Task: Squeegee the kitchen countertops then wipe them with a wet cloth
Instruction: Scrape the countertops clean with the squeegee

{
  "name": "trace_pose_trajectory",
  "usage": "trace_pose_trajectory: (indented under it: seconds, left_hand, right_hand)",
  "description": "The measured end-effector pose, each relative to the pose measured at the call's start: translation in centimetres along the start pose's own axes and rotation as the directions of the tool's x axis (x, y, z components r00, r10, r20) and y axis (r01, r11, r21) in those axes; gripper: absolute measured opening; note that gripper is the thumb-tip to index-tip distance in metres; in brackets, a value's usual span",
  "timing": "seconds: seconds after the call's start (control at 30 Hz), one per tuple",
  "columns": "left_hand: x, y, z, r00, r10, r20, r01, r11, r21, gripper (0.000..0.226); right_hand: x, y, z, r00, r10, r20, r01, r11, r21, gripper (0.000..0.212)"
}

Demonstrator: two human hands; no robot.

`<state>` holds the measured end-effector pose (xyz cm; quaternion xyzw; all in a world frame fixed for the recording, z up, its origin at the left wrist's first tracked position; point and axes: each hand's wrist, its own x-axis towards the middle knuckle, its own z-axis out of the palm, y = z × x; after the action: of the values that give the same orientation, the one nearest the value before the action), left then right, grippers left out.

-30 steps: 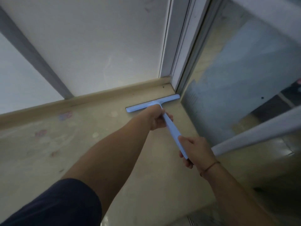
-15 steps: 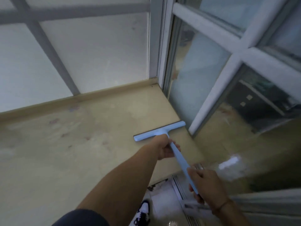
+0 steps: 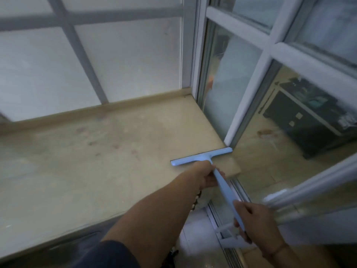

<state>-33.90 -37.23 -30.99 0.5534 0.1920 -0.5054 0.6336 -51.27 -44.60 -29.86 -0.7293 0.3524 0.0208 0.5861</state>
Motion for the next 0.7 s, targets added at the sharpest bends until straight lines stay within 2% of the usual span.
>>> trace_pose_trajectory:
  seconds: [0.17,0.37,0.5,0.7]
  left_hand:
    - [-2.2,0.6,-3.7,0.993,0.112,0.032,-0.111,0.994,-0.022,0.030]
    - [-6.2,3.6,-14.3,0.972,0.202,-0.118,-0.206,0.978,-0.026,0.028]
    - [-7.1,4.2,-20.9,0.970,0.177,-0.165,-0.179,0.984,0.004,0.030]
    - [-6.6,2.4,-24.9,0.992,0.085,-0.095,-0.086,0.996,-0.003,0.030]
  right_hand:
    - [-1.3,-2.6,3.1,0.998,-0.017,0.064,0.014,0.999,0.049,0.042]
    - [-1.9,-5.8,13.7,0.971,-0.103,0.214,0.104,0.995,0.009,0.038]
    - [-2.1,-6.6,19.7,0.964,-0.130,0.233,0.147,0.987,-0.058,0.043]
    - [-4.3,-5.6,22.4,0.976,-0.059,0.210,0.091,0.985,-0.146,0.043]
